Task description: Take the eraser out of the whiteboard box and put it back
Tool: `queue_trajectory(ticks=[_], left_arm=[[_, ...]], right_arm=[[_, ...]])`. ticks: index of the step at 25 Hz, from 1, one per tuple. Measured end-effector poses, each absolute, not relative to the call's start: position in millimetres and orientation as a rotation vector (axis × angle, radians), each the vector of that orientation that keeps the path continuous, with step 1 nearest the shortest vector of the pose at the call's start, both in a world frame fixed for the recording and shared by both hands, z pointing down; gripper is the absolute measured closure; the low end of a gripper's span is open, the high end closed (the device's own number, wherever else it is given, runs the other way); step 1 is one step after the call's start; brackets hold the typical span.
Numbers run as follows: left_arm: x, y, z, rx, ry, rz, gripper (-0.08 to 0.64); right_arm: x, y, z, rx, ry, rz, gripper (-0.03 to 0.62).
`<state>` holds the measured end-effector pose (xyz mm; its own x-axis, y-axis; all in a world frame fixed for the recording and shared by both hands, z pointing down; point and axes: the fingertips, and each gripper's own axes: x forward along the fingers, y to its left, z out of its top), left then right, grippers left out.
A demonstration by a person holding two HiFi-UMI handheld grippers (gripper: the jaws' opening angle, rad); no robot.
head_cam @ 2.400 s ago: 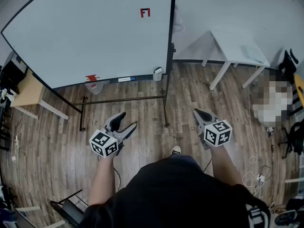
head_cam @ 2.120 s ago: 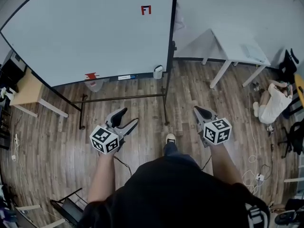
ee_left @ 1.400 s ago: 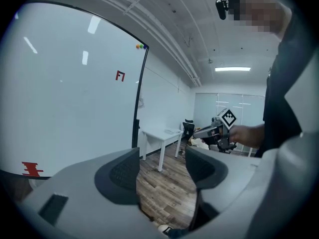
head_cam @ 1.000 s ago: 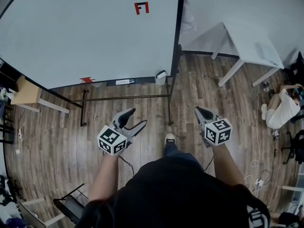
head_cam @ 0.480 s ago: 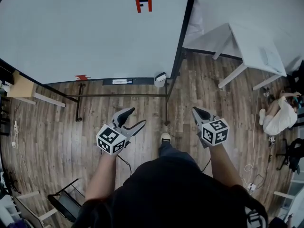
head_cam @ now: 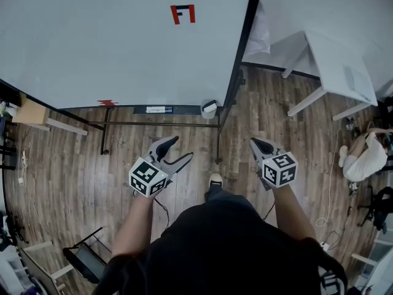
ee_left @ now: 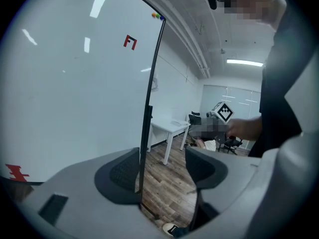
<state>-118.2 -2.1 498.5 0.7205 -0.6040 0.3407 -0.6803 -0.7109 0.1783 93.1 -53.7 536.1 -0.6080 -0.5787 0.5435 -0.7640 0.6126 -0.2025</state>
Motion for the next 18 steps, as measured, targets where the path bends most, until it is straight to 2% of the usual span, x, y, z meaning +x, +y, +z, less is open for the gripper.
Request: queue_trajectory(ticks=[18], left_arm=[[-102,-61,492,2.59,-1.089,0.458,0.265]], right_arm=[[95,-121,546,0.906,-2.434,0.586,0.595]])
